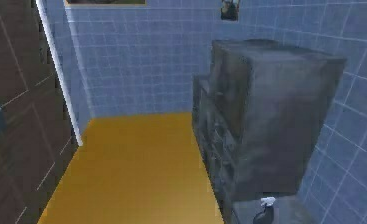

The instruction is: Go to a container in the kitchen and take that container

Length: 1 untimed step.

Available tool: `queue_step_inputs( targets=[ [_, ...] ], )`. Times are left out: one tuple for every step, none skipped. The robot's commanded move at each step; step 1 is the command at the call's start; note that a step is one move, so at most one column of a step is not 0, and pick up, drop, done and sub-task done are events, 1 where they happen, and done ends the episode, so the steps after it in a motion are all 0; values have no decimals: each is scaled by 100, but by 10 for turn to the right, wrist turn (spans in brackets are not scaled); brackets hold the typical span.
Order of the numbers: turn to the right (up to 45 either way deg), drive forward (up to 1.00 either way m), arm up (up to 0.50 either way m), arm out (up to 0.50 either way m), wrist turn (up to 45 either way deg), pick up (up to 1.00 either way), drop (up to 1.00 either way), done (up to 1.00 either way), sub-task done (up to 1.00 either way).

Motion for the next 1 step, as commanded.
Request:
queue_step_inputs(
  targets=[
    [-450,0,0,0,0,0,0,0,0]
  ],
)
